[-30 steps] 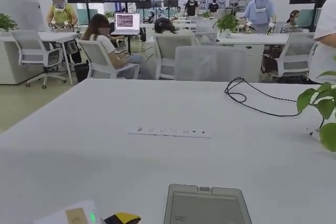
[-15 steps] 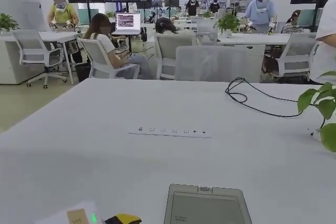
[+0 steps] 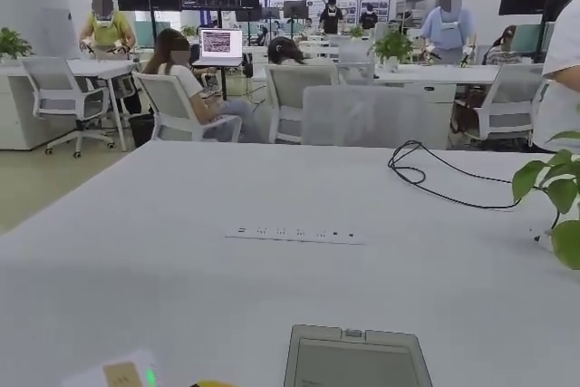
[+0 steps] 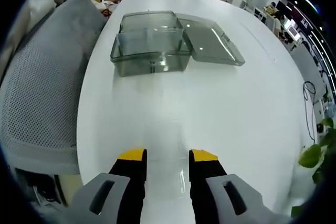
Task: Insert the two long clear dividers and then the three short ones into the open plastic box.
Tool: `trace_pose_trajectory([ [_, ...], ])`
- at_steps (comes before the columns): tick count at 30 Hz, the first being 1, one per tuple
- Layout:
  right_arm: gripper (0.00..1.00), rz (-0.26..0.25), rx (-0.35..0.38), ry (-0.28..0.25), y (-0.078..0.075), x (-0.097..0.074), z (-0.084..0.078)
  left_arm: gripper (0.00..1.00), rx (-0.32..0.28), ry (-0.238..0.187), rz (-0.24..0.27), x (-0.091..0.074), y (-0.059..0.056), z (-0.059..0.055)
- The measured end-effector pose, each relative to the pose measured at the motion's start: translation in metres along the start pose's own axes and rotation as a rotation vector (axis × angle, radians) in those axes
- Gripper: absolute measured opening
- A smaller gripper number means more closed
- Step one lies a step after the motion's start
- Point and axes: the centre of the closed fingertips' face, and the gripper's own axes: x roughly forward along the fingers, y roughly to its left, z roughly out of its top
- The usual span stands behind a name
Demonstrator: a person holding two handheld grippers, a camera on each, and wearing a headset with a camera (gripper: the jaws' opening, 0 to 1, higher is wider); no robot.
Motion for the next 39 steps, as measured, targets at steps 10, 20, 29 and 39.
trace_pose_trajectory([
  [10,0.32,-0.126,-0.050,-0.132,-0.012,-0.025,0.056,0.70,-0.113,-0.036,-0.035,0.001,-0.004,0.004],
  [20,0.33,-0.184,-0.102,-0.279,-0.005,-0.036,0.121,0.59,-0.185,-0.084,-0.046,0.003,-0.008,0.010],
  [29,0.33,-0.167,-0.165,-0.351,0.014,-0.032,0.162,0.51,-0.221,-0.112,-0.102,0.005,-0.024,0.014],
  [39,0.33,-0.155,-0.200,-0.400,0.036,-0.027,0.193,0.36,-0.324,-0.170,-0.088,0.007,-0.020,0.020],
])
